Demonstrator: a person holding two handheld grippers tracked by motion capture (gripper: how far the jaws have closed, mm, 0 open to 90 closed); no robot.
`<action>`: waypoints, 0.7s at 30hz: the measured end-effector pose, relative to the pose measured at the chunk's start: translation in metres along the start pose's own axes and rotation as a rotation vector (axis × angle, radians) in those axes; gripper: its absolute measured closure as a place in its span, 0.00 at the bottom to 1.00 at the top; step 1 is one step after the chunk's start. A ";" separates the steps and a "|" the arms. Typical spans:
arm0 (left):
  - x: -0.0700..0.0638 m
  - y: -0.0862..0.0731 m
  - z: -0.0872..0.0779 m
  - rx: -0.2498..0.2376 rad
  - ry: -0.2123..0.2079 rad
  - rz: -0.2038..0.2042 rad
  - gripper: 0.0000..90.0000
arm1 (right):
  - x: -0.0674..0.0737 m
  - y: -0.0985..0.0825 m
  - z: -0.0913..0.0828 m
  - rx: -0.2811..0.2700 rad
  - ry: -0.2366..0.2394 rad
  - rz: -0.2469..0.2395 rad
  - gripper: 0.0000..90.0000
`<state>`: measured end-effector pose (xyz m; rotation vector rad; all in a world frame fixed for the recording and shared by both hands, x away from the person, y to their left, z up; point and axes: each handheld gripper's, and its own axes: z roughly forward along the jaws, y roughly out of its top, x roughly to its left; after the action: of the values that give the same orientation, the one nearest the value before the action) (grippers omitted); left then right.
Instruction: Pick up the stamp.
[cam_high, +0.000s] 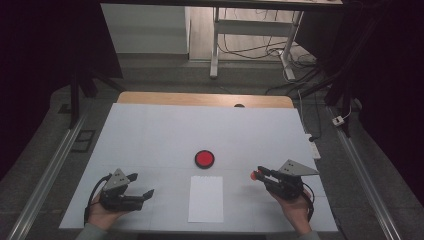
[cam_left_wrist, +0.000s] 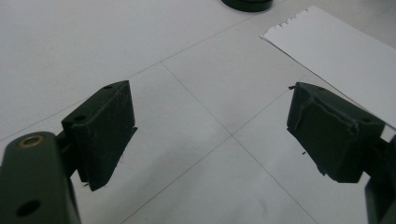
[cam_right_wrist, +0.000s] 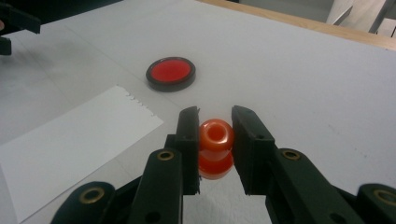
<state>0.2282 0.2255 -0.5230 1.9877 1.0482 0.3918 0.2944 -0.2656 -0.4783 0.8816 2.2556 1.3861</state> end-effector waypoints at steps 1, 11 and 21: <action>0.000 0.000 0.000 0.001 0.000 0.001 0.17 | 0.000 0.001 0.001 -0.011 0.001 0.004 0.81; -0.001 0.001 0.002 0.002 -0.004 0.003 0.17 | 0.001 0.008 0.004 -0.038 0.017 0.022 0.81; -0.001 0.001 0.002 0.001 -0.005 0.001 0.17 | 0.006 0.017 0.012 -0.055 0.032 0.013 0.81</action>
<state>0.2292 0.2228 -0.5234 1.9894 1.0440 0.3871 0.3025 -0.2484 -0.4683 0.8629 2.2274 1.4710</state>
